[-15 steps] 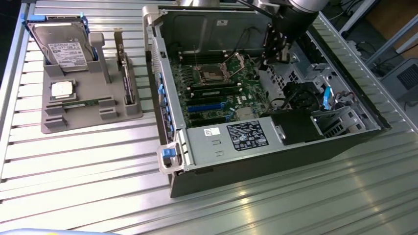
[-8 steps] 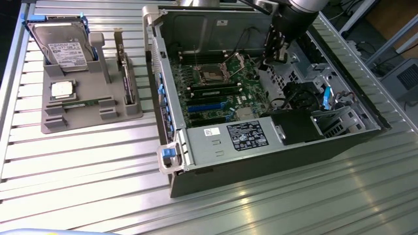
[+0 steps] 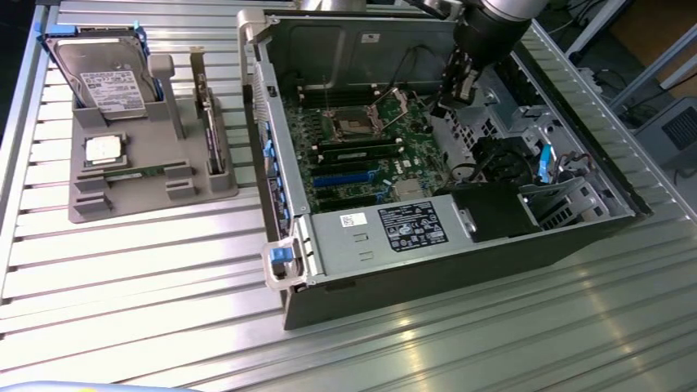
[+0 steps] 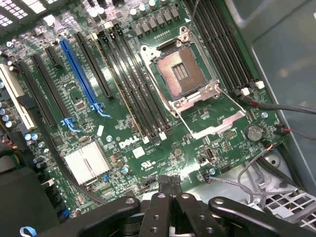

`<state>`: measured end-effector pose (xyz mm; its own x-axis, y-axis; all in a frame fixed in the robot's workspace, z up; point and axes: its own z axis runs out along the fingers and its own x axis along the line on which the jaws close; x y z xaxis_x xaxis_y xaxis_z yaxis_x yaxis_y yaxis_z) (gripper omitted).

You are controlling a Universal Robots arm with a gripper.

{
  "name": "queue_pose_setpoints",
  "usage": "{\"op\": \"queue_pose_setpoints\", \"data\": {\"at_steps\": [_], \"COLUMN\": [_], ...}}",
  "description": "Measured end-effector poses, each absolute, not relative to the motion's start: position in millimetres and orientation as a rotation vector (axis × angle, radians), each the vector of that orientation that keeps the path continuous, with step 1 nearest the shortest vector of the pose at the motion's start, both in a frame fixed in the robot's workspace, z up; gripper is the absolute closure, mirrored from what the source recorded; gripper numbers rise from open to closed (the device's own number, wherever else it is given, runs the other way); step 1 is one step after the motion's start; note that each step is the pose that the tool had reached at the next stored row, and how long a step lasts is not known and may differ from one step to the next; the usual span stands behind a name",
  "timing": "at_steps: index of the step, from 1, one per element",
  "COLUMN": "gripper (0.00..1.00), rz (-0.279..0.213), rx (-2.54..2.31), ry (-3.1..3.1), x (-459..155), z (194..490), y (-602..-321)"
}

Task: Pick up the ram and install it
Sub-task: 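Press down the ram until it locks into place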

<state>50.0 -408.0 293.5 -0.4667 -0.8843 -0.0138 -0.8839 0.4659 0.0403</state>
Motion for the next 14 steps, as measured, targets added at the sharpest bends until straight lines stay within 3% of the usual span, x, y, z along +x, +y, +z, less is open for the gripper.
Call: {"op": "queue_pose_setpoints", "data": {"at_steps": [14], "gripper": [0.90], "rz": [-0.066], "rx": [1.371], "ry": [-2.820], "x": [50.0], "z": [293.5], "y": [-408.1]}}
